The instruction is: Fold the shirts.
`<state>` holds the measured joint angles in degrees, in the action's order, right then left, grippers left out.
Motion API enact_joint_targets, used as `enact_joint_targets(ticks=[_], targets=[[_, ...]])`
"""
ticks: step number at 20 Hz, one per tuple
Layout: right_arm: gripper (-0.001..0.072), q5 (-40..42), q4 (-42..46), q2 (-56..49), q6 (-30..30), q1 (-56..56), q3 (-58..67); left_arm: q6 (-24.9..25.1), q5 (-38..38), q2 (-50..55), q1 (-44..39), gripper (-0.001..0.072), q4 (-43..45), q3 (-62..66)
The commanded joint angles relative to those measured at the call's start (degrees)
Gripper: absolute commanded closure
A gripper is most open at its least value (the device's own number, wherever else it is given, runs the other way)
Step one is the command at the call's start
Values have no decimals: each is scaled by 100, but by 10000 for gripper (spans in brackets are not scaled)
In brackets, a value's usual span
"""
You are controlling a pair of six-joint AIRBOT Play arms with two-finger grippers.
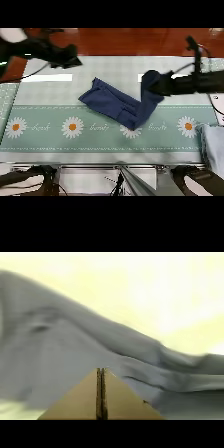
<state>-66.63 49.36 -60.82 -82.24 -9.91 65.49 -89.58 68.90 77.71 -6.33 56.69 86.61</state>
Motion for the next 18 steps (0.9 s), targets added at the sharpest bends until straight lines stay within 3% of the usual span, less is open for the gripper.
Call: enact_joint_targets(ticks=[1,7,14,15,17,18], targets=[[689,505,4,-1676,-114,-1095,1303,210,-450,-2127,516,680,503,-1554],[689,645,0,-3928,-275,-1764,3038,81,-702,-4760,291,680,-52,-4325],[688,782,-498,-4865,-570,-1853,3694,83,-922,-5219,291,680,-597,-5598],[608,861,-680,-4913,-573,-1880,3694,83,-1069,-5213,291,680,-597,-5659],[87,1016,-1121,-4942,-295,-1923,3700,83,-1303,-5154,291,680,-595,-5698],[84,981,-1329,-4922,-92,-1908,3727,81,-1379,-5097,291,680,-599,-5698]])
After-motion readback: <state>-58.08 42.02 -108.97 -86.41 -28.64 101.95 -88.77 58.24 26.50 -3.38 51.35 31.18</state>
